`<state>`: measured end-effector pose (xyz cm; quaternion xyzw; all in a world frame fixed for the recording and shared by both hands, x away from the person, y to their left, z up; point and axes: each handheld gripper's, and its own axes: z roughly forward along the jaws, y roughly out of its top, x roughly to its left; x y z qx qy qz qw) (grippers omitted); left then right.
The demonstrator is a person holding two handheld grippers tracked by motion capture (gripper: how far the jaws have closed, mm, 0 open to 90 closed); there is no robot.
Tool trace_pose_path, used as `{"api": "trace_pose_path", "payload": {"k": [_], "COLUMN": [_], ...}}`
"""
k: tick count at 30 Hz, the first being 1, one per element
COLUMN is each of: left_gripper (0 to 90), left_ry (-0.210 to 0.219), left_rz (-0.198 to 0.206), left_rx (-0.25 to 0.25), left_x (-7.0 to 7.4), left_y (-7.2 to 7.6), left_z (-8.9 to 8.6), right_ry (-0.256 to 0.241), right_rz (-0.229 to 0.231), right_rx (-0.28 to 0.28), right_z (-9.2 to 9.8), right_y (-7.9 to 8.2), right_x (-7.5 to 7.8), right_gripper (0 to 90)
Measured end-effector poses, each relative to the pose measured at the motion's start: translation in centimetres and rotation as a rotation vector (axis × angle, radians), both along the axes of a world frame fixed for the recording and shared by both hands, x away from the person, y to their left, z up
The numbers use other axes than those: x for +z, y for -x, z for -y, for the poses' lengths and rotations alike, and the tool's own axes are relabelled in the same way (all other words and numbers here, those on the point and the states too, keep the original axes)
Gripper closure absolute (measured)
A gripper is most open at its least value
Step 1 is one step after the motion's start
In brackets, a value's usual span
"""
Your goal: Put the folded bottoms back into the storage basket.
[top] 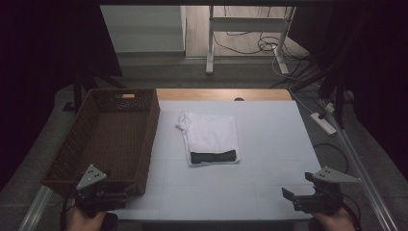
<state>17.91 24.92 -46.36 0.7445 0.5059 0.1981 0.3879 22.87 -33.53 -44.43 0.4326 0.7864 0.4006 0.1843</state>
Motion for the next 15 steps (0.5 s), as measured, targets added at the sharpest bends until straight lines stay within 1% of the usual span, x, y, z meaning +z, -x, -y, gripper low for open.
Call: {"api": "trace_pose_path", "payload": {"k": [2, 7, 15], "left_gripper": [0.0, 0.0, 0.0], "left_ry": [0.001, 0.024, 0.03], "left_rz": [0.001, 0.008, 0.013], "left_rx": [0.001, 0.005, -0.001], "left_x": [0.0, -0.01, 0.01], "left_y": [0.02, 0.14, 0.2], "left_z": [-0.03, -0.29, -0.36], "right_ry": [-0.001, 0.008, 0.008], "right_rz": [0.0, -0.001, 0.001], "right_rx": [0.001, 0.014, 0.017], "right_z": [0.0, -0.16, -0.21], "right_y": [-0.01, -0.05, -0.02], "right_x": [0.0, -0.01, -0.02], "right_gripper": [0.0, 0.0, 0.0]}}
